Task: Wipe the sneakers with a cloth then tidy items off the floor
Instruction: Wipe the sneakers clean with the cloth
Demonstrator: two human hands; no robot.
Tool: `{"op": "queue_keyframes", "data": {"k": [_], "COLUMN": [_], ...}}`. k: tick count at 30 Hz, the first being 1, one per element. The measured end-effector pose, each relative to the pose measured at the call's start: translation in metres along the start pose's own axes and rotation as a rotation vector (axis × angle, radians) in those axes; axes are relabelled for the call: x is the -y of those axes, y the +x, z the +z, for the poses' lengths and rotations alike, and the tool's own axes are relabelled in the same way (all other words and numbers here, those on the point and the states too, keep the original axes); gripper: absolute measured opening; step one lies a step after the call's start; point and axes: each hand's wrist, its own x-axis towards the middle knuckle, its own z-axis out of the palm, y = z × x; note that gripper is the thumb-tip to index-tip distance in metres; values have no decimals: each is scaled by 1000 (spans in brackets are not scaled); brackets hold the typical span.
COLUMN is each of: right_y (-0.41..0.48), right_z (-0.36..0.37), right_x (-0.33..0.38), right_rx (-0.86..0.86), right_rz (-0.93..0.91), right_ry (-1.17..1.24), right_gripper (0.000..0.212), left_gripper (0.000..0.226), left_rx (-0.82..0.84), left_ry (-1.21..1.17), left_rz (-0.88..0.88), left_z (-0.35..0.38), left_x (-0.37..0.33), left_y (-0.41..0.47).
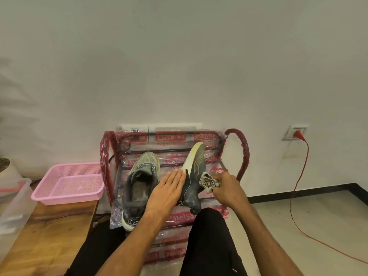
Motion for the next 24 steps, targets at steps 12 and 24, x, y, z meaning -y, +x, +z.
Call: {"op": "queue_keyframes", "data": {"k": [12,24], "right_y": [-8,1], "right_z": [-36,-41], "right_x": [7,24], "right_rx": [-305,-369], "right_rz": [-154,-245], "right_ry": [53,207], "right_gripper": [55,52], "left_gripper": [101,91], "left_rx": [-210,-314], "left_ry": [-423,-684], "left_rz": [-92,-305], "left_z": [-38,-50], "left_x": [-7,-27], "left_y": [7,9]}}
